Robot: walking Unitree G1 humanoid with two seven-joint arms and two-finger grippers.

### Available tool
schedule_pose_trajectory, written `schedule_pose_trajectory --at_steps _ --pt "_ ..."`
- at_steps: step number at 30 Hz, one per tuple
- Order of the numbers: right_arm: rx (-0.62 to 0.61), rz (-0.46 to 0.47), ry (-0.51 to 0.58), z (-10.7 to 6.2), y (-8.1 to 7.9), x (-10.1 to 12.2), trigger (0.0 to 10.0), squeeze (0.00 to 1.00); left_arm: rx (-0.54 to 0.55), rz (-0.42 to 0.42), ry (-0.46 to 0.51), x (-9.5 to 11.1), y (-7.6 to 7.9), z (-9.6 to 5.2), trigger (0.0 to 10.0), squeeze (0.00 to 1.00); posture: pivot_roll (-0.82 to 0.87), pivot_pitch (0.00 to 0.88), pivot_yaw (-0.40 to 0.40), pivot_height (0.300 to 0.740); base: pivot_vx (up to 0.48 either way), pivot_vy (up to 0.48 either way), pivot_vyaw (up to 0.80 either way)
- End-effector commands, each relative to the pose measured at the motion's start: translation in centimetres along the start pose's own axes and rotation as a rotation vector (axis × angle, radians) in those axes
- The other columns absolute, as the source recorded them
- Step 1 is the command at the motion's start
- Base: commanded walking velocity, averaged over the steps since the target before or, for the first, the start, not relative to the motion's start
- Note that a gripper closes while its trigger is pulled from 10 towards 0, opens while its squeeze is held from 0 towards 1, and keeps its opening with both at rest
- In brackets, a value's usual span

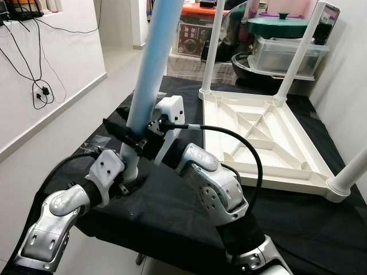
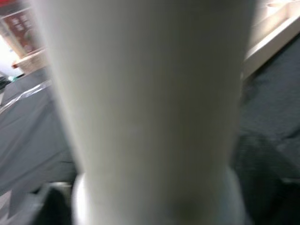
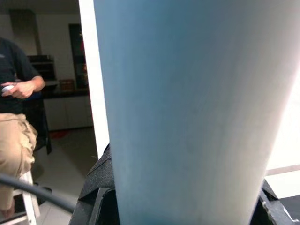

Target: Building children table

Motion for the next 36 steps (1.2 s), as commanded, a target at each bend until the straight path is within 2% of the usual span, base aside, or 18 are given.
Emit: schedule_pose_trajectory --at_steps 1,2,6,9,10,12,13,16,17,18,20,21,22,23,28,31,33,36 --pt "0.059 0.066 0.092 0.9 -2.0 1.2 0.0 0.00 -0.046 0.010 -0.013 -0.5 1.0 0.2 10.0 0.71 0.07 0.000 -0.042 0.740 0.000 0.000 0.00" --pt "0.052 0.071 0.093 0.8 -1.8 1.2 0.0 0.00 -0.004 0.024 -0.025 -0.9 0.3 0.1 10.0 1.00 0.07 0.000 -0.046 0.740 0.000 0.000 0.00" --pt "0.003 0.061 0.101 0.4 -0.6 1.5 0.0 0.00 0.086 0.034 -0.033 -1.1 -1.3 -0.5 10.0 1.00 0.07 0.000 -0.049 0.740 0.000 0.000 0.00" --pt "-0.027 0.052 0.108 0.2 0.1 1.8 0.0 0.00 0.112 0.033 -0.030 -0.9 -1.7 -0.8 10.0 1.00 0.07 0.000 -0.049 0.740 0.000 0.000 0.00" --pt "-0.084 0.034 0.121 -0.1 1.5 2.5 0.0 0.00 0.144 0.024 -0.018 -0.5 -1.9 -1.1 10.0 1.00 0.07 0.000 -0.051 0.740 0.000 0.000 0.00" --pt "-0.084 0.034 0.121 -0.1 1.5 2.5 0.0 0.00 0.144 0.024 -0.018 -0.5 -1.9 -1.1 10.0 1.00 0.07 0.000 -0.051 0.740 0.000 0.000 0.00" --pt "-0.159 -0.001 0.134 -0.4 3.2 3.2 0.0 0.00 0.192 0.012 -0.003 0.1 -2.2 -1.5 10.0 1.00 0.08 0.000 -0.054 0.740 0.000 0.000 0.00" --pt "-0.234 -0.047 0.138 -0.9 4.8 3.7 0.0 0.00 0.248 0.006 -0.003 0.4 -2.6 -1.7 10.0 1.00 0.08 0.000 -0.058 0.740 0.000 0.000 0.00" --pt "-0.357 -0.081 0.135 -1.7 7.2 4.1 0.6 0.00 0.301 -0.008 -0.002 0.8 -2.7 -1.8 10.0 1.00 0.08 0.000 -0.064 0.740 0.000 0.000 0.00" --pt "-0.489 -0.107 0.132 -2.6 9.5 4.5 10.0 0.00 0.318 -0.025 -0.003 1.0 -2.2 -1.7 10.0 1.00 0.09 0.000 -0.065 0.740 0.000 0.000 0.00" --pt "-0.489 -0.107 0.132 -2.6 9.5 4.5 10.0 0.00 0.318 -0.025 -0.003 1.0 -2.2 -1.7 10.0 1.00 0.09 0.000 -0.065 0.740 0.000 0.000 0.00" --pt "-0.578 -0.118 0.129 -3.4 10.9 4.7 10.0 0.00 0.322 -0.037 -0.007 1.1 -1.7 -1.6 10.0 0.93 0.09 0.000 -0.065 0.740 0.000 0.000 0.00" --pt "-0.578 -0.118 0.129 -3.4 10.9 4.7 10.0 0.00 0.322 -0.037 -0.007 1.1 -1.7 -1.6 10.0 0.93 0.09 0.000 -0.065 0.740 0.000 0.000 0.00" --pt "-0.681 -0.132 0.119 -4.4 12.5 5.0 10.0 0.00 0.323 -0.064 -0.025 0.8 -0.8 -1.4 10.0 0.00 0.08 0.000 -0.067 0.740 0.000 0.000 0.00" --pt "-0.883 -0.174 0.109 -6.8 15.3 5.8 10.0 0.00 0.351 -0.111 -0.066 0.1 0.7 -0.9 10.0 0.00 0.08 0.000 -0.064 0.740 0.000 0.000 0.00" --pt "-0.917 -0.177 0.095 -7.1 15.8 5.8 10.0 0.00 0.360 -0.101 -0.089 -0.2 1.0 -0.9 10.0 0.00 0.08 0.000 -0.064 0.740 0.000 0.000 0.00" --pt "-0.891 -0.168 0.183 -7.6 16.0 7.5 10.0 0.00 0.407 -0.138 -0.098 -0.3 1.3 -1.1 10.0 0.00 0.08 0.000 -0.066 0.740 0.000 0.000 0.00" --pt "-0.899 -0.171 0.203 -8.0 16.2 8.0 10.0 0.00 0.432 -0.147 -0.104 -0.3 1.2 -1.2 10.0 0.00 0.08 0.000 -0.066 0.740 0.000 0.000 0.00"
Point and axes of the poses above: a point about 5 cm out from each wrist's last joint towards the gripper, its own z axis pointing out of the wrist towards the gripper, its own x axis along the axis of the wrist's last joint, y = z × x, the point moved 5 cm from there along z, pointing out of the wrist towards the gripper, and after that the axes turned 14 degrees about z, right-handed, at the moved point
